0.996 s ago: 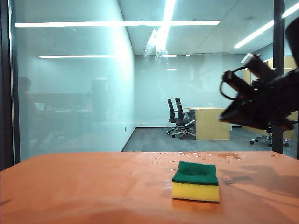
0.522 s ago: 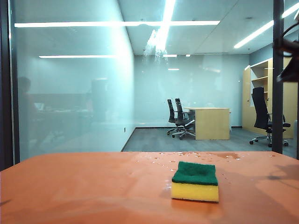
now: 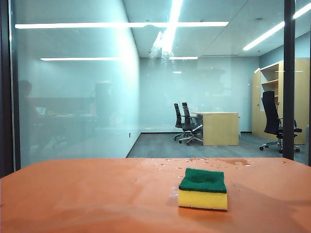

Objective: Pick up the sponge from the table, wipe the water off the glass, and finally place the sponge back on the table.

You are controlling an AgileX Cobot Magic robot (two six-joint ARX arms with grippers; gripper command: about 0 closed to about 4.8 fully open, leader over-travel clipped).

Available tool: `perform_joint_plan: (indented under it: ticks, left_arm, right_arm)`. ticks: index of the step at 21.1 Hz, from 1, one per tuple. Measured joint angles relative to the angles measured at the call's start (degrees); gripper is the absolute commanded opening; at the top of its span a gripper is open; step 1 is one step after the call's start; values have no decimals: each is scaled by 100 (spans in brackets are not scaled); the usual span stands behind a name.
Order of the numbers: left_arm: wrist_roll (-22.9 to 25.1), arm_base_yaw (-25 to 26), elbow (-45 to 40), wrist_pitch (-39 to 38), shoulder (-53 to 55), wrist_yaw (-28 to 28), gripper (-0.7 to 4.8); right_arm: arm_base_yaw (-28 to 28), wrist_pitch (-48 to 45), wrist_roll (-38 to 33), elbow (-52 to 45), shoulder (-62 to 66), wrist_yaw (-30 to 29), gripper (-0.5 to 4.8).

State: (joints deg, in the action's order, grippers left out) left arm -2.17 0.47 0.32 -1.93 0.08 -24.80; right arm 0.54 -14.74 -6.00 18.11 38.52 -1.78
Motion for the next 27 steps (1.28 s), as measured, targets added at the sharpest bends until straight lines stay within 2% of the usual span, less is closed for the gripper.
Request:
perform_joint_plan:
  ticks: [4, 8, 11, 12, 13, 18, 23, 27]
  left_arm:
    - [20, 0, 0, 70, 0, 538, 114]
    - [413, 0, 0, 85, 0, 1366, 114]
    - [527, 0, 0, 111, 0, 1735, 108]
    - [564, 0, 0, 138, 0, 1775, 41]
    - [664, 0, 0, 186, 0, 1812, -2]
    - [1019, 0, 0, 216, -2, 1993, -6]
    - [1051, 0, 0, 216, -2, 2444, -6]
    - [1051, 0, 0, 216, -2, 2540, -6]
  right_arm:
    - [0, 68, -15, -544, -743, 57, -9]
    - [0, 223, -15, -979, -1379, 59, -9]
    - [2, 352, -15, -1150, -1790, 72, -9]
    - [2, 352, -15, -1152, -1827, 79, -9]
    - [2, 334, -15, -1200, -1934, 92, -9]
    - [2, 433, -15, -1530, -2236, 94, -9]
    - [2, 682, 37, -1676, -2520, -155, -9]
    - [2, 914, 280, -1703, -2522, -212, -9]
